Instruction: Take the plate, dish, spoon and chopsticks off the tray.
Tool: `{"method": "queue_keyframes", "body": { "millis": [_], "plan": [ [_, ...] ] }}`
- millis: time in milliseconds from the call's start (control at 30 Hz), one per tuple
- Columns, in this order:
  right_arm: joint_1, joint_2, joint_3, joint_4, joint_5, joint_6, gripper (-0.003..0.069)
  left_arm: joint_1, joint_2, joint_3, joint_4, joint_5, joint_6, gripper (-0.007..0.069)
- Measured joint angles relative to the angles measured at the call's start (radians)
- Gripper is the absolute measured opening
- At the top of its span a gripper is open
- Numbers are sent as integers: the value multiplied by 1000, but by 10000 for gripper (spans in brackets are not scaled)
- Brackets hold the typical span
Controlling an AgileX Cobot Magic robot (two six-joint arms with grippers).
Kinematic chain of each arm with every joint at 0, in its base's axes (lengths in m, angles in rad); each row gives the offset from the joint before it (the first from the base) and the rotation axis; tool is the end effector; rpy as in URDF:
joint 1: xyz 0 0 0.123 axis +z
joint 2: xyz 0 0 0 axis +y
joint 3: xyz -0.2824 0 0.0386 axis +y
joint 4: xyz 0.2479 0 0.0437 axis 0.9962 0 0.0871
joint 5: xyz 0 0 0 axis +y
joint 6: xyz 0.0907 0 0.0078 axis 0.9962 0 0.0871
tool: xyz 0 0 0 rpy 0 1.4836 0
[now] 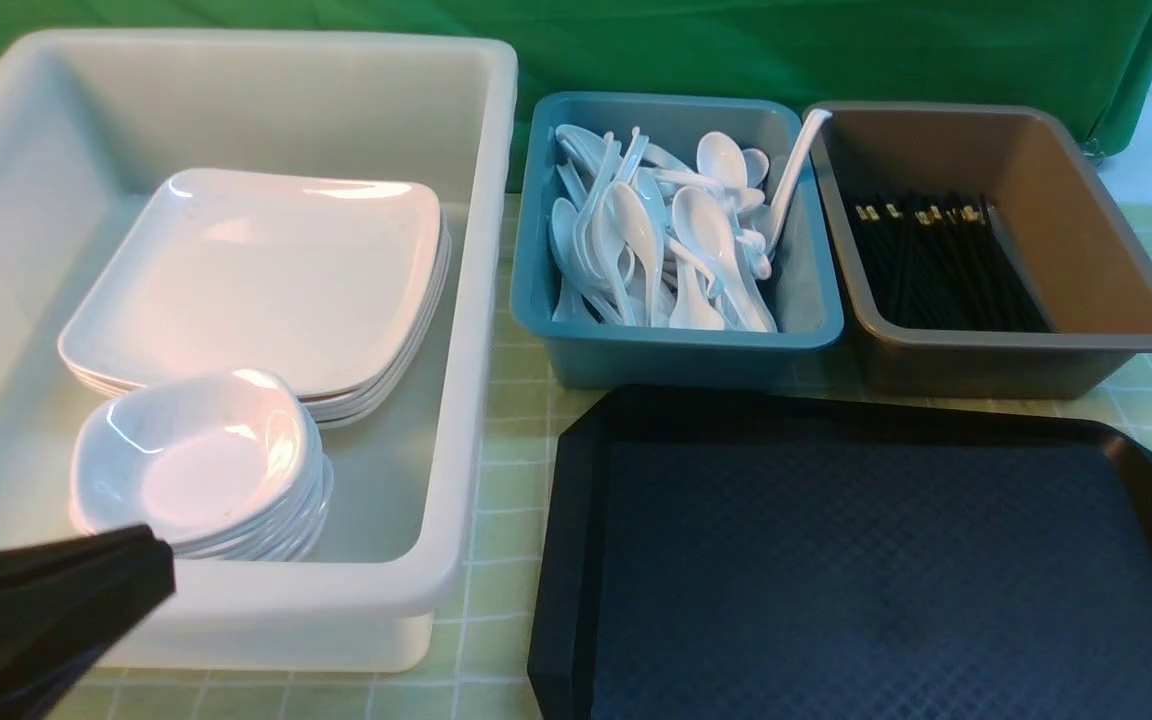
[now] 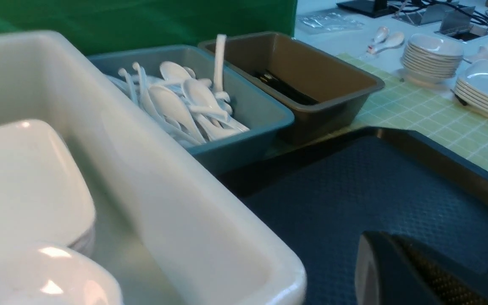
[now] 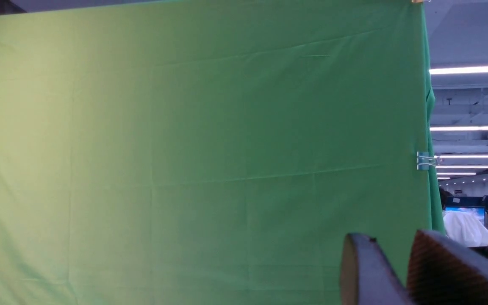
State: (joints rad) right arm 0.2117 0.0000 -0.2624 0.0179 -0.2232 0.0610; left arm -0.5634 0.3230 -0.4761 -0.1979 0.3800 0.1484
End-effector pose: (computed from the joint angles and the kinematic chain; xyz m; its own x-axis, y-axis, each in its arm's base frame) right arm 0.0218 0.0043 0.3173 0.5120 0.1902 -0.8377 -0.2478 0.9664 0.0680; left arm 0.0580 -0.0445 0.3181 -0.1332 0.0420 -0.9902 0.5894 0.8066 -0.0450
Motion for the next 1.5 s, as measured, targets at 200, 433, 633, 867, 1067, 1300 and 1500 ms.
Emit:
{"method": "queue_keyframes", "body": {
  "millis": [200, 433, 633, 867, 1067, 1300, 1500],
  "plan": [
    [0, 0, 0, 0, -1, 1, 182, 188, -123, 193, 114, -189, -75, -15],
    [0, 0, 0, 0, -1, 1, 199, 467, -299, 439, 126, -287, -93, -15],
    [0, 0, 1, 0, -1, 1, 213, 529, -322, 480, 126, -197, -93, -15],
    [0, 0, 1, 0, -1, 1, 221, 533, -322, 482, 126, -165, -93, -15],
    [0, 0, 1, 0, -1, 1, 221, 534, -322, 482, 131, -162, -93, -15],
    [0, 0, 1, 0, -1, 1, 221, 534, -322, 482, 134, -162, -88, -14],
    [0, 0, 1, 0, -1, 1, 221, 534, -322, 482, 134, -162, -75, -14]
  ]
}}
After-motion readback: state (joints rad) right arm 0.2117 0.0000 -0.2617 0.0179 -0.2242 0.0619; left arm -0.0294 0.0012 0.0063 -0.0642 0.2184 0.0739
